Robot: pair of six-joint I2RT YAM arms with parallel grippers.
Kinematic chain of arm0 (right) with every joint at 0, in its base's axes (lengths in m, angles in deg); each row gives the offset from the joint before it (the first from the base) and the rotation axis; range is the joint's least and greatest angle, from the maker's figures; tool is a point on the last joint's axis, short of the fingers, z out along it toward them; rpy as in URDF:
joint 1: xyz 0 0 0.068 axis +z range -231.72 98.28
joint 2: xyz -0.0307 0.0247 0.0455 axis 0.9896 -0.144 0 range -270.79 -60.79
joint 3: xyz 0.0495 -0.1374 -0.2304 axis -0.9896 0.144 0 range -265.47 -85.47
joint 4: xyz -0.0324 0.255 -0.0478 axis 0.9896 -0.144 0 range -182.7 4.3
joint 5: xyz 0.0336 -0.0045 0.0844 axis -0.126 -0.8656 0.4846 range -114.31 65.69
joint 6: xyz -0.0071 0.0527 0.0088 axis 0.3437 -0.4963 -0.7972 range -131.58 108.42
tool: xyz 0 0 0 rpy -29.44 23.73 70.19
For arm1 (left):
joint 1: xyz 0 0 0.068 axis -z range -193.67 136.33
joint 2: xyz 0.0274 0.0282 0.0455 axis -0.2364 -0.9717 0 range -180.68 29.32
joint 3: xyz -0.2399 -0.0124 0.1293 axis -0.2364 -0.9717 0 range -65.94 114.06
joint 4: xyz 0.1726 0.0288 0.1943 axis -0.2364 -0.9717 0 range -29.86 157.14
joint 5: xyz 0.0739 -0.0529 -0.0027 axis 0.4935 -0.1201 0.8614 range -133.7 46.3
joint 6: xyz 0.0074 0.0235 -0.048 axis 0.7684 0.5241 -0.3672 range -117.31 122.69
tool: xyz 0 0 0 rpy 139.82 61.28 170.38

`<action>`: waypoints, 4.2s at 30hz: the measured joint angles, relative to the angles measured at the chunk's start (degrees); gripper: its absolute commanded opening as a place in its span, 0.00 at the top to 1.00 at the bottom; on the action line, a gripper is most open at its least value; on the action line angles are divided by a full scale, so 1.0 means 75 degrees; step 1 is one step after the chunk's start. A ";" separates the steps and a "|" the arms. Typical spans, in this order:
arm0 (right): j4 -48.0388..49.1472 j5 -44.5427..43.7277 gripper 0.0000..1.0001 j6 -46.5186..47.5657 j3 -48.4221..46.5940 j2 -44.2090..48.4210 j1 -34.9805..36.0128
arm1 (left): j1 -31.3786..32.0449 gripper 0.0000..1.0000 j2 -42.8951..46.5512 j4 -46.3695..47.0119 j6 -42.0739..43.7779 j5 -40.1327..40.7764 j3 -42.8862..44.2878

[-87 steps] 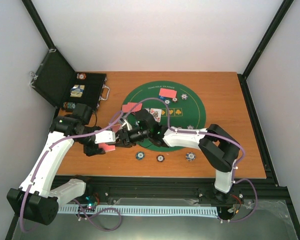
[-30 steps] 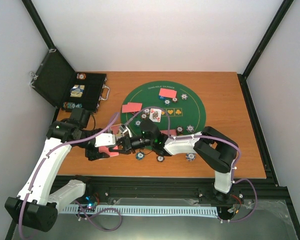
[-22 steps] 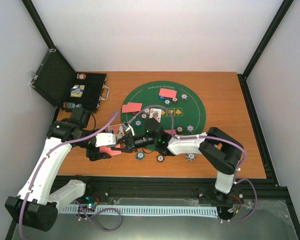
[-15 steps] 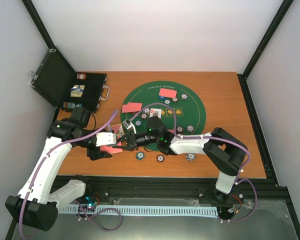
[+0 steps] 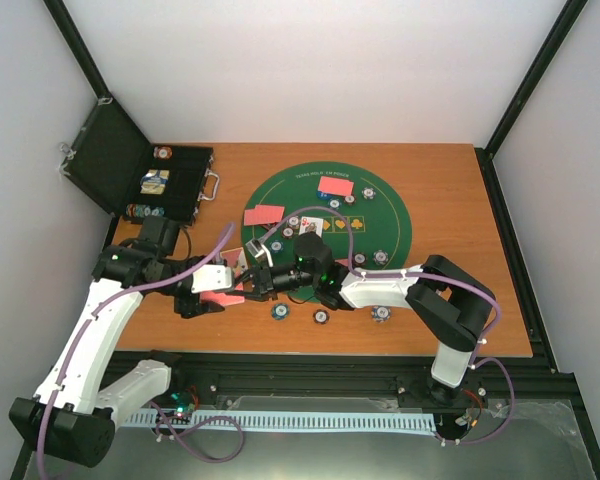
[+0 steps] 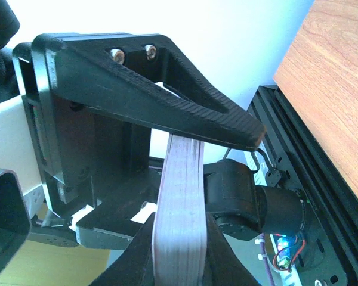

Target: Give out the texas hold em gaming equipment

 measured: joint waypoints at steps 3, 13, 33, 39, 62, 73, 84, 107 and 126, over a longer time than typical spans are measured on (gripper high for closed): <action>-0.0026 -0.0012 0.97 -0.0026 0.0000 -0.0012 0.0000 | -0.0003 0.39 -0.0041 0.0023 0.0003 0.0050 -0.0105; -0.0041 -0.0026 0.86 0.0015 -0.0061 -0.0102 0.0003 | -0.0026 0.62 -0.0105 0.0052 0.0006 0.0134 -0.0143; -0.1189 0.0000 0.45 0.0495 -0.0941 -0.0612 0.0134 | -0.0026 0.66 -0.0093 0.0015 0.0207 0.0472 -0.0157; -0.1451 -0.0003 0.49 0.0577 -0.1023 -0.0740 0.0201 | -0.0029 0.66 -0.0093 0.0015 0.0207 0.0554 -0.0166; -0.3127 -0.0035 0.97 0.1454 -0.0493 0.0565 -0.0449 | -0.0029 0.72 -0.0149 0.0087 0.0201 0.0790 -0.0344; -0.3331 -0.0029 0.97 0.1460 -0.0382 0.0784 -0.0568 | -0.0026 0.72 -0.0149 0.0187 0.0201 0.0871 -0.0423; -0.5231 0.0198 0.97 0.2602 -0.0286 0.1807 -0.2101 | -0.0026 0.72 -0.0152 0.0204 0.0195 0.1075 -0.0431; -1.1197 -1.0882 0.97 1.0477 -0.4978 -0.2017 -0.2296 | -0.0029 0.72 -0.0274 0.0131 0.0029 0.1090 -0.0420; -0.9285 -1.1421 0.95 1.2916 -0.4325 -0.2841 -0.1585 | -0.0029 0.72 -0.0280 0.0102 -0.0020 0.1154 -0.0405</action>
